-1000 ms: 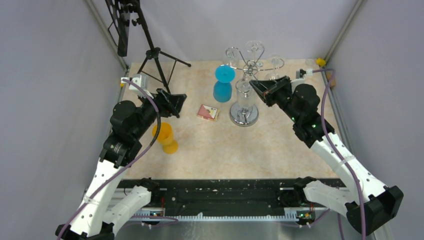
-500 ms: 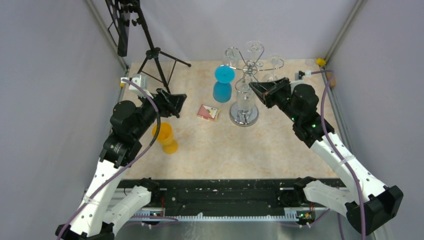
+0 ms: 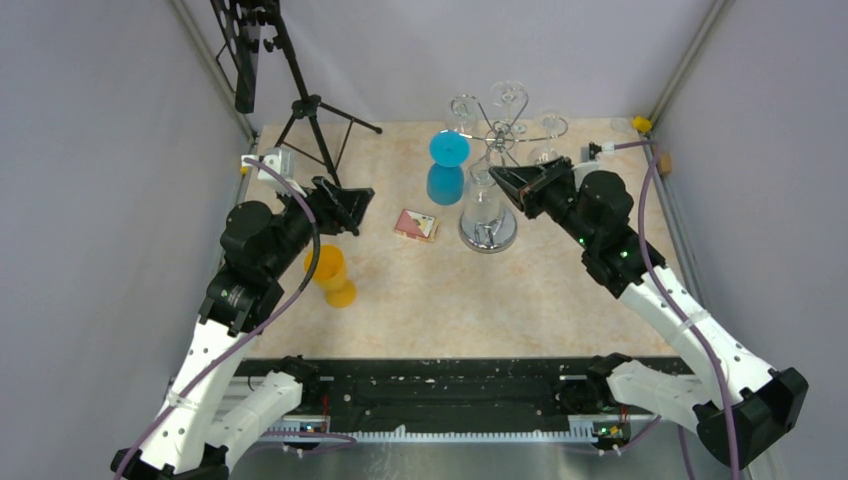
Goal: Take the wine glass off the wine glass rack
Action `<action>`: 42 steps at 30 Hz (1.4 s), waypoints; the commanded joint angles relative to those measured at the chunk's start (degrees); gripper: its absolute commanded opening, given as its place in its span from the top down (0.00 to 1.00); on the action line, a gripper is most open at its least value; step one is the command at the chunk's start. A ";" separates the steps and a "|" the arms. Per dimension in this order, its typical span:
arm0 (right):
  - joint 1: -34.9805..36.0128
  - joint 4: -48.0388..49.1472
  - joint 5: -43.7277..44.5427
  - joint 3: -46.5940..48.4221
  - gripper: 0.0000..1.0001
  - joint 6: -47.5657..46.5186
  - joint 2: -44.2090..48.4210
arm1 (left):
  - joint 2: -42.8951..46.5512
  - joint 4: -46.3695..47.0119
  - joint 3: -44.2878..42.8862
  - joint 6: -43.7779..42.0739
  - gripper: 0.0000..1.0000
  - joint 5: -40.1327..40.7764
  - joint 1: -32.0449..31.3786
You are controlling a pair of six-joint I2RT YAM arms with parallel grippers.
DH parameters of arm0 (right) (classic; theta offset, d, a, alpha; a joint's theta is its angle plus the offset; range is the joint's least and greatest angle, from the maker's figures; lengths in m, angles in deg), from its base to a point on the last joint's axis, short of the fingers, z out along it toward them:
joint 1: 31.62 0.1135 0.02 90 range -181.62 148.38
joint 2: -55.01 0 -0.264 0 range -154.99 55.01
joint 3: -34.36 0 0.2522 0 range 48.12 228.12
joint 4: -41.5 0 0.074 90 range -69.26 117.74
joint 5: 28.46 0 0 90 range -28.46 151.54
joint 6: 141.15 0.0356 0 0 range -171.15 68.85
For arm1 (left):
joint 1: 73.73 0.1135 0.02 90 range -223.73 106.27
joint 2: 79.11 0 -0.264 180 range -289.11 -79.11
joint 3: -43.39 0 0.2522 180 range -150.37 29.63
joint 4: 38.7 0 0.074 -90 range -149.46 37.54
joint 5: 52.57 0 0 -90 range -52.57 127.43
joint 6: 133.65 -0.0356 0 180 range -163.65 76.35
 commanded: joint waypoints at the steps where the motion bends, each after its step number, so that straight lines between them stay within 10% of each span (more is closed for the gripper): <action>1: 1.07 8.18 -0.27 3.59 1.00 1.04 0.42 | -0.28 0.72 -0.48 0.78 0.26 -0.73 0.20; 42: 3.21 -2.07 17.35 9.82 1.00 0.48 -0.67 | -0.27 -0.15 -1.71 1.88 0.26 -0.13 0.18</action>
